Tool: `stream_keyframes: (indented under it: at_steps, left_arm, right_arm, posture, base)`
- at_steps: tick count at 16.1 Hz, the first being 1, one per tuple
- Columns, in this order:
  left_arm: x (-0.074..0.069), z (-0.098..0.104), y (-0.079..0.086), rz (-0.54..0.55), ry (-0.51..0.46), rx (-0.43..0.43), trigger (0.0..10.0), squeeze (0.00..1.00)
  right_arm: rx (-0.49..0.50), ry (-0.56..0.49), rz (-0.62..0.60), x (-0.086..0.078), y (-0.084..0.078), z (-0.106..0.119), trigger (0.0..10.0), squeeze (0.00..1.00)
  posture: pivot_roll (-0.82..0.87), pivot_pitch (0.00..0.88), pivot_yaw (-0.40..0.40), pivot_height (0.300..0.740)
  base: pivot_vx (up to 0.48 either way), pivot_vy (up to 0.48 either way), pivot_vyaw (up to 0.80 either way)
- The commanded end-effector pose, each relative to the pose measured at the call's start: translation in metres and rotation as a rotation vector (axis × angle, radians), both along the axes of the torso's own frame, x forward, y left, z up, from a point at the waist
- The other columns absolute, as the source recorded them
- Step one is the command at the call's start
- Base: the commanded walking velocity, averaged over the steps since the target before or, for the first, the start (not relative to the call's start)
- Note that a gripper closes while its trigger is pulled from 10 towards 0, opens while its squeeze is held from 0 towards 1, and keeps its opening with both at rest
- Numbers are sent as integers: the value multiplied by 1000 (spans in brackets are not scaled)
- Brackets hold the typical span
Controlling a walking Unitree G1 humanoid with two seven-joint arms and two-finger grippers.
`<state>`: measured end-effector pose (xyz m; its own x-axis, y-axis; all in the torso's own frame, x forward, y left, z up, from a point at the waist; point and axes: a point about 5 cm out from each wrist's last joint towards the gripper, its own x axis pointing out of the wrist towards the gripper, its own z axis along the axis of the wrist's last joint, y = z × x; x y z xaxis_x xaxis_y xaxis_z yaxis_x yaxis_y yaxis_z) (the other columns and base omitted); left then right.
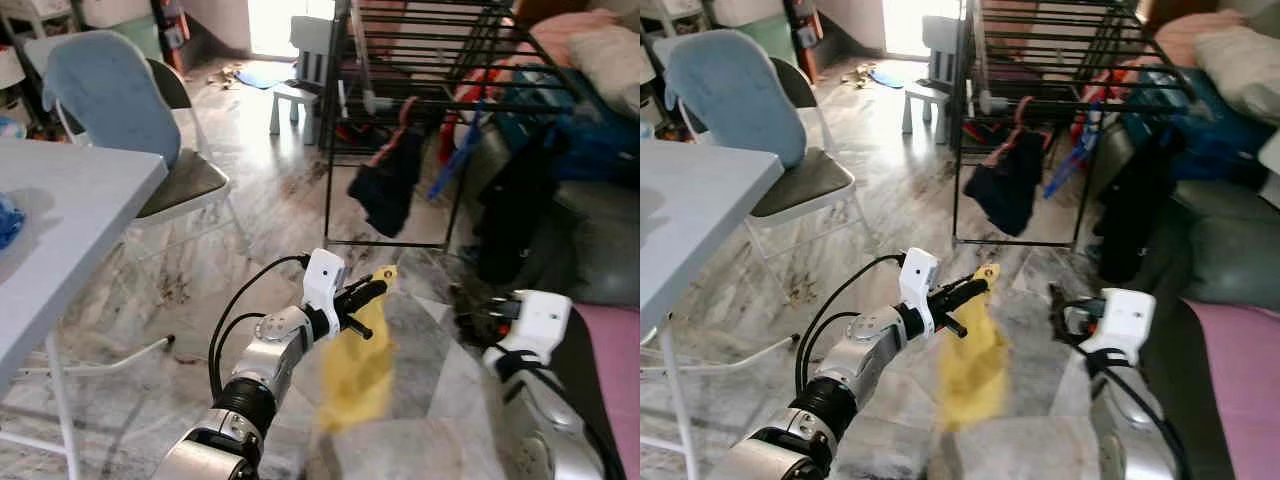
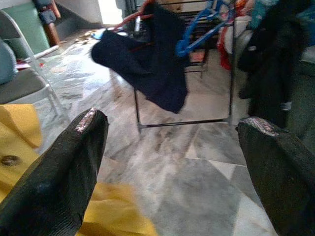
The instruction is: Hang hanger
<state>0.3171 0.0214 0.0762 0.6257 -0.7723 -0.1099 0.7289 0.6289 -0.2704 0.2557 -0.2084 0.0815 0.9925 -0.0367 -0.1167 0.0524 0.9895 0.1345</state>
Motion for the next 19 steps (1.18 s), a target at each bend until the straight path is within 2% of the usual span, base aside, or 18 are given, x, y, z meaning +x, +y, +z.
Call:
stream_keyframes:
  at_steps: [1,11,13,17,18,19]
  left_arm:
    - [4,9,-3,-4,-21,-23,10000,0]
    - [4,10,-3,-30,-36,-2,10000,0]
    - [3,13,-3,-37,-58,-32,10000,0]
    - [2,7,3,-9,-72,27,10000,0]
    - [4,7,6,17,-90,46,10000,0]
    - [9,8,17,98,-138,97,10000,0]
  right_arm:
    - [-1,-6,5,1,2,2,10000,0]
    - [9,-5,10,5,7,2,10000,0]
    - [11,-7,11,6,7,1,10000,0]
    - [3,-12,15,8,7,2,10000,0]
    - [-1,-14,19,10,7,3,10000,0]
    - [-13,-22,30,10,9,5,10000,0]
  posture:
    - [6,0,-73,740]
    - [16,0,-67,740]
    - [16,0,-63,740]
    - [31,0,-67,740]
    - [37,0,-71,740]
    - [43,0,-73,740]
  base:
    - [0,480,-569]
    - [0,480,-783]
    - [0,0,0]
    - [0,0,0]
    - [0,0,0]
    - [0,0,0]
